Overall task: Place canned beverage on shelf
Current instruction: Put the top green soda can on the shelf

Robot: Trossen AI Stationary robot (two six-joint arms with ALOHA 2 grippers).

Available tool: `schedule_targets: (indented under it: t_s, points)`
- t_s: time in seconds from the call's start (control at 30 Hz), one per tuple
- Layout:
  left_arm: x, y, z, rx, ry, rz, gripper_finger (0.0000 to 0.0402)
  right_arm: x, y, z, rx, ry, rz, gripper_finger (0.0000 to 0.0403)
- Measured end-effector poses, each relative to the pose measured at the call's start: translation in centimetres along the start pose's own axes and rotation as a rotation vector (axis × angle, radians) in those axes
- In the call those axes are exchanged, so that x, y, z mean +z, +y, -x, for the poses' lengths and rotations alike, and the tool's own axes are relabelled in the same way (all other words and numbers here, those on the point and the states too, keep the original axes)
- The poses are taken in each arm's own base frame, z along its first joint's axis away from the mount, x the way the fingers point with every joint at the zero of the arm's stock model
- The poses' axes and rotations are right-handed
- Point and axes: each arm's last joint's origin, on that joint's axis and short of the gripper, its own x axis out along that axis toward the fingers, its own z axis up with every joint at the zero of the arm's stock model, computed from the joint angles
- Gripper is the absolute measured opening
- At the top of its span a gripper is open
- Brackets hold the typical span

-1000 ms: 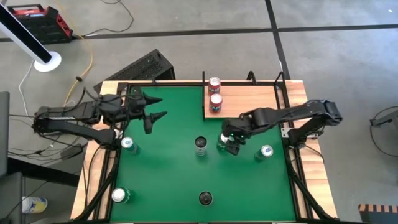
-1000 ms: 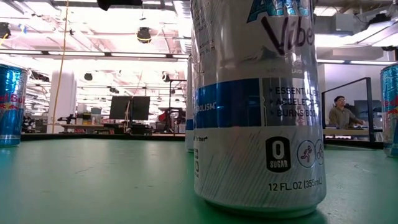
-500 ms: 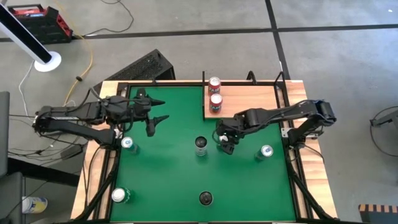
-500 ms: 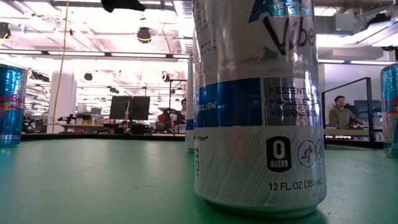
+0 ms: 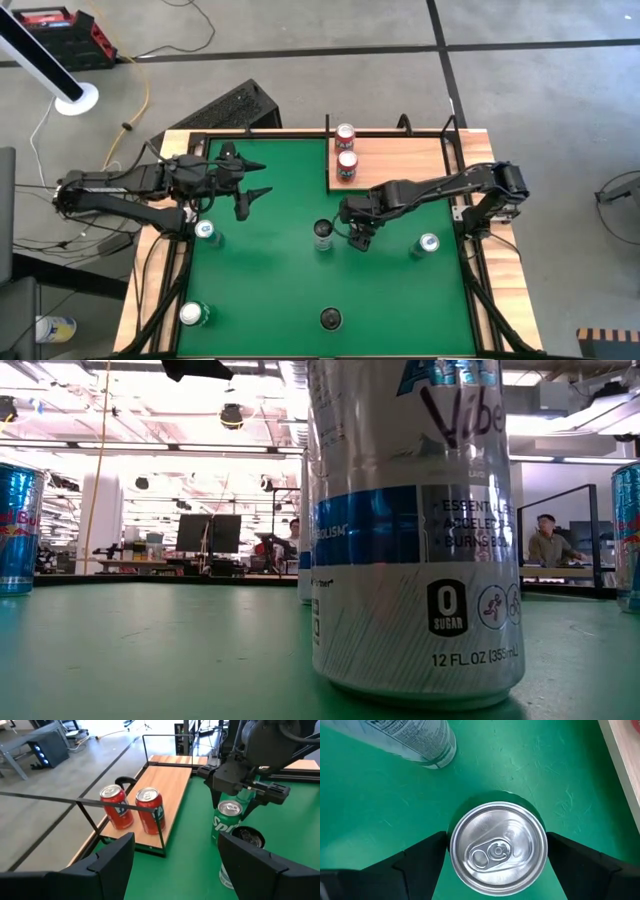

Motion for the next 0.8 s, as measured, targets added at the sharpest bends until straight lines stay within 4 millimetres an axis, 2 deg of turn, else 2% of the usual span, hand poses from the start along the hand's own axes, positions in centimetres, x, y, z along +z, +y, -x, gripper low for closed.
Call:
schedule_targets:
  t_s: [0.17,0.37,0.5,0.63,0.8]
  points:
    - [0.0,0.0,0.0,0.000,0.001,0.005,0.0270,0.1,-0.1,0.0,-0.001,-0.001,-0.010,0.0351]
    - [-0.1,0.0,0.0,0.000,0.010,0.009,0.0270,0.2,-0.4,0.0,0.002,0.000,-0.015,0.0310]
    - [-0.2,0.0,0.0,0.000,0.015,0.011,0.0270,0.2,-0.7,0.5,0.009,-0.008,0.009,0.0307]
    - [-0.1,0.0,0.0,0.004,0.012,0.025,0.0270,0.2,-1.7,2.3,0.026,-0.058,0.027,0.0307]
    - [-0.1,0.1,0.2,-0.002,0.008,0.081,0.0270,-0.1,-4.0,5.2,0.028,-0.119,0.061,0.0307]
